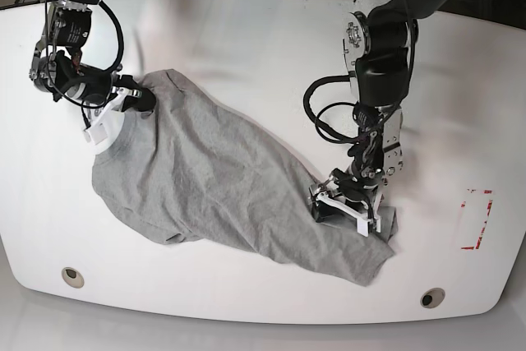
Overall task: Layout the t-shirt on the table in an organized manner, then fold the t-shirt properly
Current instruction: 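Pull the grasped hem with the left gripper away from the right gripper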
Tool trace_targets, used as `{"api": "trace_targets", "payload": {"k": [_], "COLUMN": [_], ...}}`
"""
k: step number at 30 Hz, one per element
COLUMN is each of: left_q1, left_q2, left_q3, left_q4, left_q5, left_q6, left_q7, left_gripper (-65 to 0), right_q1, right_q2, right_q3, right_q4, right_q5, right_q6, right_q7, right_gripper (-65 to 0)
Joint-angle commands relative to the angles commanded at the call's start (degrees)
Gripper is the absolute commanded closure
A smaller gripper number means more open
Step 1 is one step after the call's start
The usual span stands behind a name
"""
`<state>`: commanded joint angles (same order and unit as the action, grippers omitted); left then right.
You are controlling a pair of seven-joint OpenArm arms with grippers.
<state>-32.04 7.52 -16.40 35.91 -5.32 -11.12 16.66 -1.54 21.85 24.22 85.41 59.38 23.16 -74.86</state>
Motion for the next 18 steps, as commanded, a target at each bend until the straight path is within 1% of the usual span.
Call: {"api": "trace_targets", "payload": {"k": [5, 7, 9, 10, 11, 12, 13, 15, 18], "left_q1": [-1.14, -1.14, -1.14, -1.14, -1.14, -1.14, -1.14, -1.14, -0.88], "left_q2": [0.26, 0.35, 0.26, 0.26, 0.18, 0.18, 0.18, 0.18, 0.18], "left_q3": [0.00, 0.00, 0.00, 0.00, 0.00, 0.00, 0.00, 0.26, -0.09], "left_q4": [-1.67, -1.67, -1.67, -1.67, -1.67, -1.67, -1.67, -1.67, -0.09], "left_q5": [0.00, 0.00, 0.00, 0.00, 0.00, 0.00, 0.00, 0.00, 0.00], "left_q6": [-0.18, -0.18, -0.18, -0.18, -0.26, -0.26, -0.35, -0.79, -2.81], "left_q7": [0.00, 0.00, 0.00, 0.00, 0.00, 0.00, 0.00, 0.00, 0.00], "left_gripper": [-42.7, -39.2, -27.9, -24.7, -16.6, -13.0, -7.0, -1.7, -1.8], "right_q1": [0.00, 0.00, 0.00, 0.00, 0.00, 0.00, 0.00, 0.00, 0.00], "right_q2": [0.00, 0.00, 0.00, 0.00, 0.00, 0.00, 0.00, 0.00, 0.00], "right_q3": [0.00, 0.00, 0.09, 0.09, 0.18, 0.18, 0.18, 0.18, 0.18], "right_q4": [0.00, 0.00, 0.00, 0.00, 0.00, 0.00, 0.00, 0.00, 0.00], "right_q5": [0.00, 0.00, 0.00, 0.00, 0.00, 0.00, 0.00, 0.00, 0.00], "right_q6": [0.00, 0.00, 0.00, 0.00, 0.00, 0.00, 0.00, 0.00, 0.00], "right_q7": [0.00, 0.00, 0.00, 0.00, 0.00, 0.00, 0.00, 0.00, 0.00], "right_gripper": [-0.1, -0.1, -0.1, -0.1, -0.1, -0.1, -0.1, -0.1, -0.1]}}
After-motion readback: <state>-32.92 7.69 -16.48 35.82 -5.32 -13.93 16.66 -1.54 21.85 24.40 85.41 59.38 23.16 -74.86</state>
